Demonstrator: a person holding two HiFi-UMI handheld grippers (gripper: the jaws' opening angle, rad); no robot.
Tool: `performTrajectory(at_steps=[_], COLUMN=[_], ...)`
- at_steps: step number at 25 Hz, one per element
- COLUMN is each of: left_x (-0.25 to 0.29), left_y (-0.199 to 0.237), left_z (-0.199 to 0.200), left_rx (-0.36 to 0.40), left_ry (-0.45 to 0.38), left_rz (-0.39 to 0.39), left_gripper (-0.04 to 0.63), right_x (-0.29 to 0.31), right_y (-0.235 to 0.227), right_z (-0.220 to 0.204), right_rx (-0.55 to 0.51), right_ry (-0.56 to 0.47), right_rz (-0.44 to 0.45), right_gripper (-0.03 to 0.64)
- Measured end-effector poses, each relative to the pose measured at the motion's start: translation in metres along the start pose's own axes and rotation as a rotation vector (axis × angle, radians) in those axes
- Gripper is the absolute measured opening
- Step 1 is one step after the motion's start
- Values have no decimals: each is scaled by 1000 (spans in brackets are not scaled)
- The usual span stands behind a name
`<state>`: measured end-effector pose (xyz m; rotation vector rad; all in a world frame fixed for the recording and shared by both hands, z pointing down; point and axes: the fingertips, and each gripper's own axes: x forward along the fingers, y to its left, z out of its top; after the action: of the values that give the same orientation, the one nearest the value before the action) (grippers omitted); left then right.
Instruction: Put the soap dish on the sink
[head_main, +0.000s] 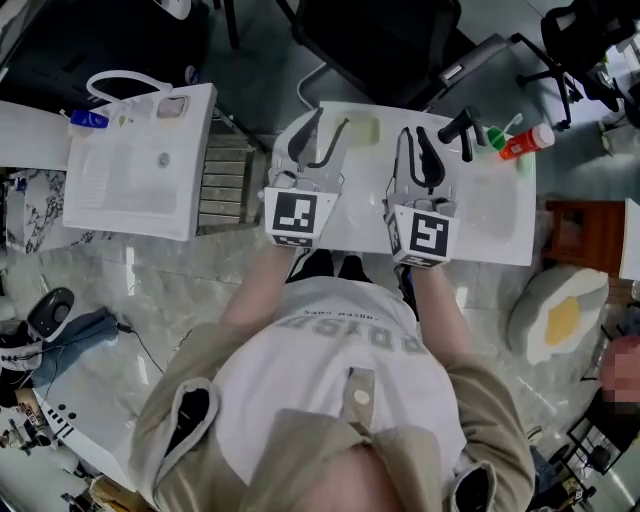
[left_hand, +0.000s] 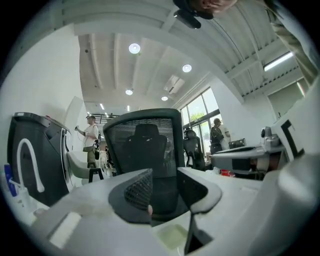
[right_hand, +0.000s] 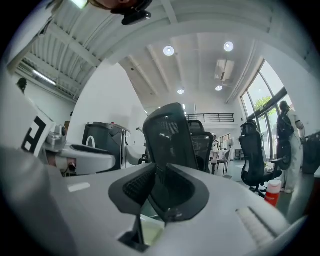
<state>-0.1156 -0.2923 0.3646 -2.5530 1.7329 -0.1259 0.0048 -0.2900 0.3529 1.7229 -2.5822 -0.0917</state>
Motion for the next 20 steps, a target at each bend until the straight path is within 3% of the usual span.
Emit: performTrajectory(at_steps=[4,10,17,20], left_x=[-6,-15,-22,-26], left_y=[2,2,3,3], left_z=[-12,-8,7,18], left_rx=[-36,-32,17,-13], left_ry=[23,1,-57,-83], left_rz=[11,17,41,61], left_gripper=[154,101,8,8], right_x=[-6,-13,-18,-20], right_y=[1,5,12,13], right_z=[1,2,15,23], right_rx=[-2,-16,-46,-36], right_ry=[3,14,-16,-36], right_rz=[-12,-21,-4,-4], right_gripper=[43,11,6,6])
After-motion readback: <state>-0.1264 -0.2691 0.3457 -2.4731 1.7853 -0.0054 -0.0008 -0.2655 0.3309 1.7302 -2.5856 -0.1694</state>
